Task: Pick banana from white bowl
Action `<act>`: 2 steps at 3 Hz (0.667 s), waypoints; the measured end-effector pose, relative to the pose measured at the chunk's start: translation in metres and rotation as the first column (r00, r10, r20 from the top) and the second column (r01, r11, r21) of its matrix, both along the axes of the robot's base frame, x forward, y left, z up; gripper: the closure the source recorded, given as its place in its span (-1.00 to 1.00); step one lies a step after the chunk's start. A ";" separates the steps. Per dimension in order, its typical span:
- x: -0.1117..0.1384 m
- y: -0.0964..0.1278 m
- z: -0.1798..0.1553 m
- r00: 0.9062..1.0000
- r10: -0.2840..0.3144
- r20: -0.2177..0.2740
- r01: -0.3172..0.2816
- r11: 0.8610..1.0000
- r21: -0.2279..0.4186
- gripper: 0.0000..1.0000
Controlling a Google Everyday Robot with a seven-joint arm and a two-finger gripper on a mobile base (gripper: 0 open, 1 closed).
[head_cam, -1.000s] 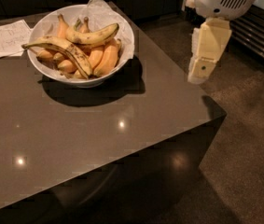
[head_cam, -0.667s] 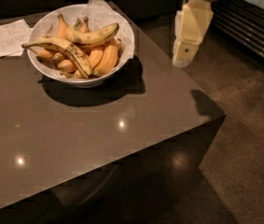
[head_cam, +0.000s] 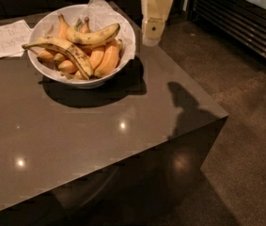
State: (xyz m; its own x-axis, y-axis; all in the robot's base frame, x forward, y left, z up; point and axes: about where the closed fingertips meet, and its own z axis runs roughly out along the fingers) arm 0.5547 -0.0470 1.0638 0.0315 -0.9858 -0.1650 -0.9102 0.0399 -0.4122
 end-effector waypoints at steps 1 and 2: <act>0.011 0.005 -0.005 1.000 0.007 0.006 -0.007 1.000 0.028 -1.00; 0.031 0.024 -0.009 0.998 0.059 -0.011 -0.058 0.997 0.041 -1.00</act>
Offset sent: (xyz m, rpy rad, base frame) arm 0.0489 0.0459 -0.0082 0.0387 0.0709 0.1291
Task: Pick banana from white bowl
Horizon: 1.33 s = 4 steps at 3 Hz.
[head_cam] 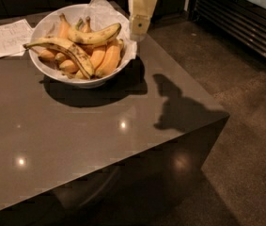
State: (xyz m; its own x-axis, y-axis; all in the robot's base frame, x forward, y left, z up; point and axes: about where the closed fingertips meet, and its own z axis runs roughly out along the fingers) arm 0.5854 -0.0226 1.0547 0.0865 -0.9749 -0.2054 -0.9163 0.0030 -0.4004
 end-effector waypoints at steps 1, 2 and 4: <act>0.019 0.025 -0.004 0.998 0.056 -0.021 -0.056 0.998 0.007 -0.74; 0.033 0.047 -0.012 0.995 0.094 -0.036 -0.094 0.996 0.002 -0.48; 0.058 0.075 -0.024 0.992 0.114 -0.049 -0.115 0.993 -0.014 -0.72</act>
Offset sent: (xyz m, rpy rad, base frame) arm 0.0326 0.0562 -0.0249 -0.0695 0.1411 0.1368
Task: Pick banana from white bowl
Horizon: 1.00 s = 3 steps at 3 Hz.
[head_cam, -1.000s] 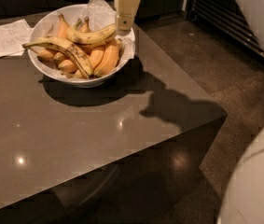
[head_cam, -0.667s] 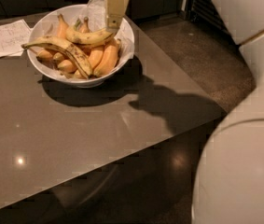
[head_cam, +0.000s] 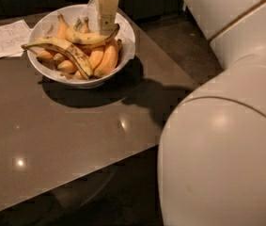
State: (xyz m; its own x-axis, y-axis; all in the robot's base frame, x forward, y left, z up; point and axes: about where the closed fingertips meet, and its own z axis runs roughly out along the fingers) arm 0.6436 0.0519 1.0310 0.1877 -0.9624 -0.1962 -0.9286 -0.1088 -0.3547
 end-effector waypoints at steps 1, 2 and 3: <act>0.009 0.009 -0.009 1.000 0.001 -0.014 -0.001 1.000 -0.006 -0.58; 0.018 0.009 -0.019 0.999 -0.009 -0.032 0.009 1.000 -0.006 -0.38; 0.024 0.010 -0.027 0.999 -0.017 -0.048 0.017 1.000 -0.005 -0.42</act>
Offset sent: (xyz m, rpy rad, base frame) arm -0.0026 -0.0195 -0.0342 -0.1118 0.1882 -0.0234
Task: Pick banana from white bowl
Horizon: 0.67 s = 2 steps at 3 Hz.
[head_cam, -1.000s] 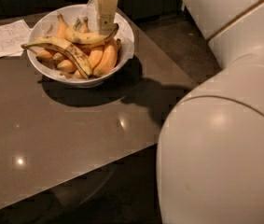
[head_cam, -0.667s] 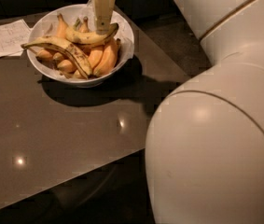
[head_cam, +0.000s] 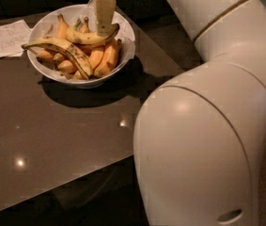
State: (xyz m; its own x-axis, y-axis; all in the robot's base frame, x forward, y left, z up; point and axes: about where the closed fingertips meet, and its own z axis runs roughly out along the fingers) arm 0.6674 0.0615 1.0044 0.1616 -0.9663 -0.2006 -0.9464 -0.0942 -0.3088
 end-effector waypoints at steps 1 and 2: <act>0.004 0.000 -0.009 1.000 0.002 -0.019 -0.002 1.000 -0.004 -0.44; 0.008 0.004 -0.019 0.999 0.011 -0.033 -0.012 1.000 -0.016 -0.38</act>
Offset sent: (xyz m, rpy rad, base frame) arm -0.0249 -0.0243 -0.0314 -0.1503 0.2109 0.0271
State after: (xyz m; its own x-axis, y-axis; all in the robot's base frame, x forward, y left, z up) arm 0.6758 0.0660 0.9856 0.1662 -0.9675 -0.1906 -0.9550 -0.1098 -0.2756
